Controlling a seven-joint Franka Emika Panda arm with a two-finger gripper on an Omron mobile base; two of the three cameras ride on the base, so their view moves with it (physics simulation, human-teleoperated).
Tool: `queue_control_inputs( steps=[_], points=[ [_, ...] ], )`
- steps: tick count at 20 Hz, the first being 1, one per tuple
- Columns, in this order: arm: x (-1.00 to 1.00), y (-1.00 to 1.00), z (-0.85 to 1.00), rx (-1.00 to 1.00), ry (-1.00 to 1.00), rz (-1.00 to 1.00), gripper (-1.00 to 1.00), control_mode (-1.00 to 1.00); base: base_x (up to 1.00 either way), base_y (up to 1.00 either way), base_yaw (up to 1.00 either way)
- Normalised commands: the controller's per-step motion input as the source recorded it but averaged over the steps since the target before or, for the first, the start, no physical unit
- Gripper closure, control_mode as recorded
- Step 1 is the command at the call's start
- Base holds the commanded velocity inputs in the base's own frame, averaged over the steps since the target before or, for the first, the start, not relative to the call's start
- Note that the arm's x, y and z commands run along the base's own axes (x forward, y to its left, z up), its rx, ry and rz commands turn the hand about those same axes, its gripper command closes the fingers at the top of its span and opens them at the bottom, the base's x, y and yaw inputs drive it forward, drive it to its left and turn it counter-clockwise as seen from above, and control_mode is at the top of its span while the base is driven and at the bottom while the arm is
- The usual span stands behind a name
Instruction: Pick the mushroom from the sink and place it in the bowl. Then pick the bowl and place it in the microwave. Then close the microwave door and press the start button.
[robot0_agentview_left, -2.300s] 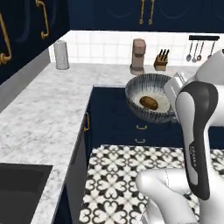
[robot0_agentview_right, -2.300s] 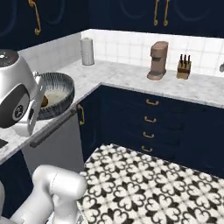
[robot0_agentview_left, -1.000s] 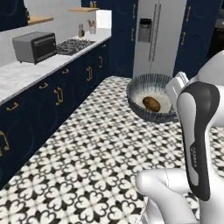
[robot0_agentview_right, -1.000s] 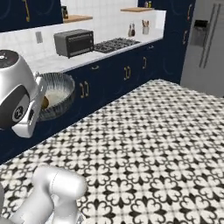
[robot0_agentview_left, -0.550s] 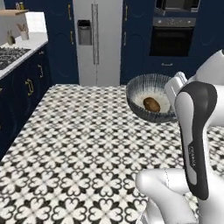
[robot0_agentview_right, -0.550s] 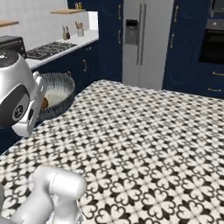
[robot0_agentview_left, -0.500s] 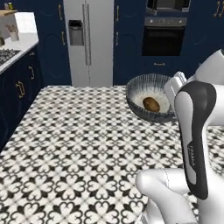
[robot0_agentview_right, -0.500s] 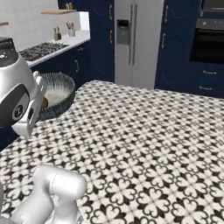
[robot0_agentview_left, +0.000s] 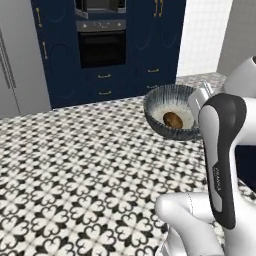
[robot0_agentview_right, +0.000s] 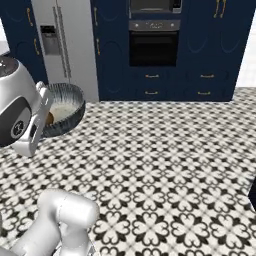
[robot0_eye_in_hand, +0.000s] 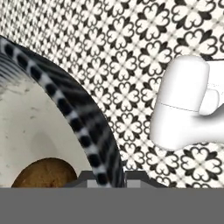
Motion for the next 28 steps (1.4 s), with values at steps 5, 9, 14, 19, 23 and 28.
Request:
queue_control_inputs(
  steps=[5,9,14,19,23,28],
  points=[
    [0.00,0.00,0.00,0.00,0.00,0.00,1.00,1.00,1.00,-0.51,-0.08],
    [0.00,0.00,0.00,0.00,0.00,0.00,1.00,1.00,1.00,-0.57,0.09],
    [0.00,0.00,0.00,0.00,0.00,0.00,1.00,1.00,1.00,-0.80,0.39],
    [0.00,0.00,0.00,0.00,0.00,0.00,1.00,1.00,1.00,-0.71,0.42],
    [0.00,0.00,0.00,0.00,0.00,0.00,1.00,1.00,1.00,-0.44,0.11],
    [0.00,0.00,0.00,0.00,0.00,0.00,1.00,1.00,1.00,-0.17,0.05]
  ],
)
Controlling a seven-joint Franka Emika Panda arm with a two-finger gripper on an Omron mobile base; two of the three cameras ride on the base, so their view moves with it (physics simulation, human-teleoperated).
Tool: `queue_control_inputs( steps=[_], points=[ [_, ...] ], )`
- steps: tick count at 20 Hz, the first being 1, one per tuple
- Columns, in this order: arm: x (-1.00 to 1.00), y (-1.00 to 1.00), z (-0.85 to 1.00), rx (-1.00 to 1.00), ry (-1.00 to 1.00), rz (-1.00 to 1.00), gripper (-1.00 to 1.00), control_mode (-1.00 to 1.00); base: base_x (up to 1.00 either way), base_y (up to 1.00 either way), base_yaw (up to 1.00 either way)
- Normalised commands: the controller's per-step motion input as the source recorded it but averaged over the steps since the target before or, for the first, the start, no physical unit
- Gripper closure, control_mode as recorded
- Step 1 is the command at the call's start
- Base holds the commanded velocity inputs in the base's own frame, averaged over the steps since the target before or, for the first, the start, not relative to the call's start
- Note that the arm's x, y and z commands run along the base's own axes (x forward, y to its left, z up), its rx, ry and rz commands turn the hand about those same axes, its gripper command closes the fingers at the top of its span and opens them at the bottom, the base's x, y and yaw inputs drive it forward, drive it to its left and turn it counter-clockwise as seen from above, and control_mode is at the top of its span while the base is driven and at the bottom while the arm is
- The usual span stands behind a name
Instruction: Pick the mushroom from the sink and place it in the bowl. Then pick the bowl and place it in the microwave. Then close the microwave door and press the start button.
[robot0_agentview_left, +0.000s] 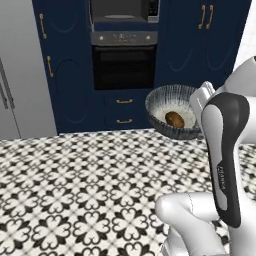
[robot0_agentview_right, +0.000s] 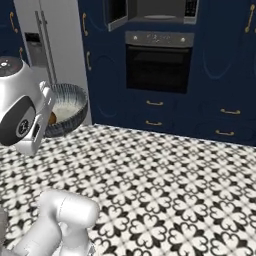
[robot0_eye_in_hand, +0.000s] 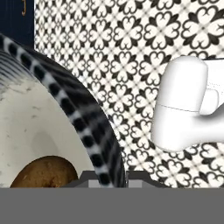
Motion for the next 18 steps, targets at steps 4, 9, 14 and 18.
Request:
queue_control_inputs(
  steps=[4,9,14,18],
  points=[
    [0.00,0.00,0.00,0.00,0.00,0.00,1.00,1.00,1.00,-0.15,0.01],
    [0.00,0.00,0.00,0.00,0.00,0.00,1.00,1.00,1.00,-0.39,0.05],
    [0.00,0.00,0.00,0.00,0.00,0.00,1.00,1.00,1.00,-0.42,0.08],
    [0.00,0.00,0.00,0.00,0.00,0.00,1.00,1.00,1.00,-0.54,0.14]
  ],
)
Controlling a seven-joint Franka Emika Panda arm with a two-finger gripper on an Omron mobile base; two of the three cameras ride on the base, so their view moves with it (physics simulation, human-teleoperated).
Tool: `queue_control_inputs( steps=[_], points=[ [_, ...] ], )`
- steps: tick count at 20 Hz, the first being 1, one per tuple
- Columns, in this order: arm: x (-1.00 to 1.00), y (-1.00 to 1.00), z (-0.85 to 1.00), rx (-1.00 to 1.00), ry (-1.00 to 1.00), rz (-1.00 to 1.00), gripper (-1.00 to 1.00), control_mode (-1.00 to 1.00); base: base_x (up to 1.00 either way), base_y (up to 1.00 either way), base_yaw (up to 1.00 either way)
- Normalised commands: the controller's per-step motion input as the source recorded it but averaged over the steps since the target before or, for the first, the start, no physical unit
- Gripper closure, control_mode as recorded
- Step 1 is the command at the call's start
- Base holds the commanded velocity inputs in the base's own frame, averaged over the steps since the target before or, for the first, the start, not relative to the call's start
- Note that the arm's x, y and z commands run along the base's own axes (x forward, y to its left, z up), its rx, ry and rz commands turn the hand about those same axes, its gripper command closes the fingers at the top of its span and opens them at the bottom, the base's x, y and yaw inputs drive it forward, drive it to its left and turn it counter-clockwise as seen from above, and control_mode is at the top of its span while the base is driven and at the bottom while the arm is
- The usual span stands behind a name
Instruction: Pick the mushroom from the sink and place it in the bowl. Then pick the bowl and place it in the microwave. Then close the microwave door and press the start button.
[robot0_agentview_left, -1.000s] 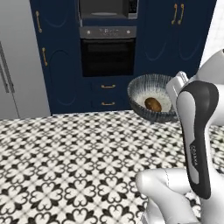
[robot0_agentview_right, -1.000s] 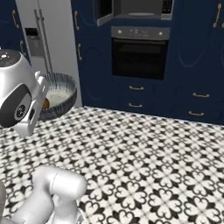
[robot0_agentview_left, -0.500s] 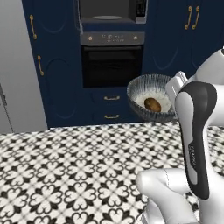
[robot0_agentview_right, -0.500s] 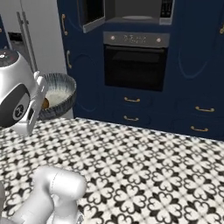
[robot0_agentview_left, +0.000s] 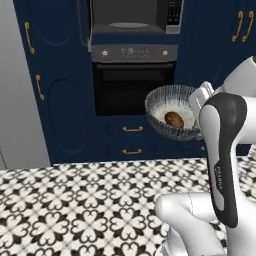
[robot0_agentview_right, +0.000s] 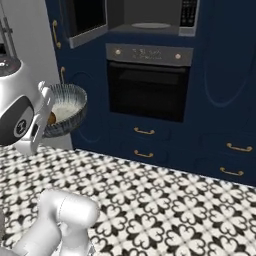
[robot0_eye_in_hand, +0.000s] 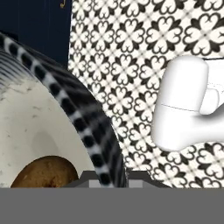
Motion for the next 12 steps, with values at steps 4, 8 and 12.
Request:
queue_control_inputs(
  steps=[4,8,12],
  points=[
    [0.00,0.00,0.00,0.00,0.00,0.00,1.00,1.00,1.00,-0.66,0.22],
    [0.00,0.00,0.00,0.00,0.00,0.00,1.00,1.00,0.90,-0.48,0.21],
    [0.00,0.00,0.00,0.00,0.00,0.00,1.00,1.00,0.89,-0.32,0.20]
  ],
)
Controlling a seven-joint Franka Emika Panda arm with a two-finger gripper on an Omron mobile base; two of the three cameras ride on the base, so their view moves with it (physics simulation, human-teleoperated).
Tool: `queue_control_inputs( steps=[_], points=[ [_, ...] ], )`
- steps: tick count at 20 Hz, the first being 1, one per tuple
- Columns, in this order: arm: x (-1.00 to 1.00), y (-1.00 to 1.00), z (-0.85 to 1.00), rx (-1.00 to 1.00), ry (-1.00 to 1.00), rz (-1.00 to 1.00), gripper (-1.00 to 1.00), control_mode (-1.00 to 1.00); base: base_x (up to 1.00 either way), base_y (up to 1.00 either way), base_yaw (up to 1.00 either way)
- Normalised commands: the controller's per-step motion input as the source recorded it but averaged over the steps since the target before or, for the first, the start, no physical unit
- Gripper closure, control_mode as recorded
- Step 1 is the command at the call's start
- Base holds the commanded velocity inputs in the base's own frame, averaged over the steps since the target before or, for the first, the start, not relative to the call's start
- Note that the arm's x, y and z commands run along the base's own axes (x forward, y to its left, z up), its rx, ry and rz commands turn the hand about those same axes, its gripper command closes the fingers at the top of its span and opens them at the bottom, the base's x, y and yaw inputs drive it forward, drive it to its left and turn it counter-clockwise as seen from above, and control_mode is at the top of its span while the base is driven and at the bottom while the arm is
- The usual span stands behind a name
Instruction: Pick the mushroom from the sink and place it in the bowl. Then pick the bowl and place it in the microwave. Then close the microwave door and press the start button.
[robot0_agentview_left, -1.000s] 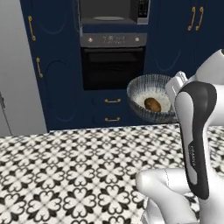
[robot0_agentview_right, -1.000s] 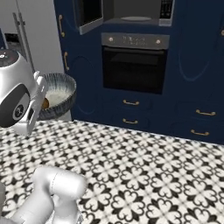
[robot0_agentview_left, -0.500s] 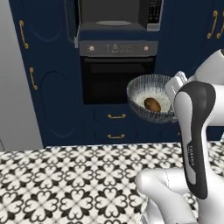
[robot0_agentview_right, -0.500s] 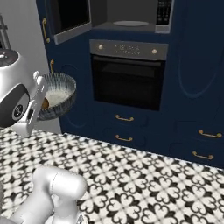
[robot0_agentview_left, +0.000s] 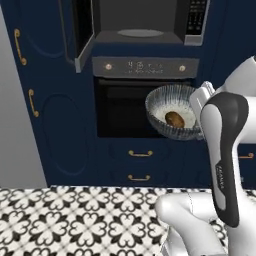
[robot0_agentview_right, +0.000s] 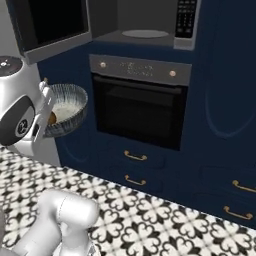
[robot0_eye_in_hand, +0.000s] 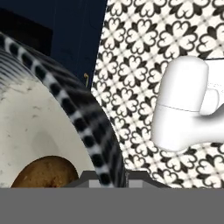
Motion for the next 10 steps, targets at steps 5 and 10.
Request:
queue_control_inputs(
  steps=[5,10],
  points=[
    [0.00,0.00,0.00,0.00,0.00,0.00,1.00,1.00,0.82,-0.62,0.28],
    [0.00,0.00,0.00,0.00,0.00,0.00,1.00,1.00,0.57,-0.68,0.27]
  ],
)
